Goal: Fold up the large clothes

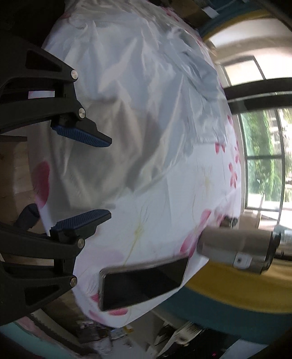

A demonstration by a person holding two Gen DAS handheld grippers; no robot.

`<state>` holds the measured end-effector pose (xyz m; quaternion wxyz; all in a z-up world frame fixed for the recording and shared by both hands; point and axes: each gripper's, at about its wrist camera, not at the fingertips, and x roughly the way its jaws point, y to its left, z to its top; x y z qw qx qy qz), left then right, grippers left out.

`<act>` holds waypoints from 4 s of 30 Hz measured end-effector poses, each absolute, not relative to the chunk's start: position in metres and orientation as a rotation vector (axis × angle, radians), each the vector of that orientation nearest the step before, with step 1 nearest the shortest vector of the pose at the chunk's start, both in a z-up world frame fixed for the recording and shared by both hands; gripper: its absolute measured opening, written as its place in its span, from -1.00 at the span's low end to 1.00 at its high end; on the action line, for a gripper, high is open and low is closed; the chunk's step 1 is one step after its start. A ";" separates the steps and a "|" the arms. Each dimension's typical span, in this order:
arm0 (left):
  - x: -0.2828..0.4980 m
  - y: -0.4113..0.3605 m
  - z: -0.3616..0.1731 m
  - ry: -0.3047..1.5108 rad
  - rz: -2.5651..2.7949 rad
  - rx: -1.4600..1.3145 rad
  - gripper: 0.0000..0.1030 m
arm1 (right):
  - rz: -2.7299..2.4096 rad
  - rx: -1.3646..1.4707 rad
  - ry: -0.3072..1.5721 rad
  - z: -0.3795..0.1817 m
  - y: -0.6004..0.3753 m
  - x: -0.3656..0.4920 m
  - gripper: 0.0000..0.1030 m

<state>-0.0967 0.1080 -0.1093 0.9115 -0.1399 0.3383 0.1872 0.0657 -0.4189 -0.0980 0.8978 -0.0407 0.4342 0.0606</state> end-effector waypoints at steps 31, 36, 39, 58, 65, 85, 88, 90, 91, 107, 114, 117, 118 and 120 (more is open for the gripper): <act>-0.121 0.075 -0.127 0.832 0.295 -0.085 -0.89 | 0.234 -0.146 0.904 -0.109 -0.396 0.051 -0.92; -0.120 0.076 -0.117 0.801 0.285 -0.086 -0.89 | 0.242 -0.150 0.897 -0.107 -0.392 0.051 -0.93; -0.119 0.078 -0.107 0.770 0.288 -0.086 -0.89 | 0.250 -0.149 0.878 -0.101 -0.387 0.052 -0.93; -0.092 0.097 -0.067 0.669 0.332 -0.061 -0.89 | 0.263 -0.174 0.753 -0.053 -0.369 0.076 -0.93; -0.075 0.107 -0.061 0.659 0.351 -0.046 -0.89 | 0.251 -0.176 0.727 -0.041 -0.368 0.096 -0.93; -0.016 0.142 -0.030 0.577 0.415 -0.056 -0.89 | 0.226 -0.159 0.664 -0.009 -0.364 0.160 -0.93; -0.004 0.147 -0.027 0.566 0.417 -0.071 -0.89 | 0.224 -0.155 0.659 -0.005 -0.362 0.172 -0.93; 0.004 0.150 -0.026 0.561 0.416 -0.079 -0.89 | 0.226 -0.152 0.656 -0.003 -0.360 0.181 -0.93; 0.009 0.151 -0.026 0.558 0.415 -0.082 -0.89 | 0.226 -0.151 0.653 -0.003 -0.360 0.185 -0.93; 0.094 0.176 -0.032 0.546 0.402 -0.096 -0.89 | 0.222 -0.168 0.654 -0.008 -0.335 0.264 -0.93; 0.136 0.193 -0.041 0.580 0.398 -0.123 -0.89 | 0.218 -0.153 0.669 -0.017 -0.325 0.302 -0.93; 0.155 0.199 -0.048 0.601 0.396 -0.134 -0.89 | 0.221 -0.146 0.680 -0.023 -0.321 0.318 -0.93; 0.160 0.200 -0.051 0.609 0.394 -0.138 -0.89 | 0.220 -0.144 0.684 -0.026 -0.320 0.323 -0.93; 0.173 0.203 -0.059 0.628 0.393 -0.157 -0.89 | 0.219 -0.139 0.691 -0.031 -0.317 0.333 -0.93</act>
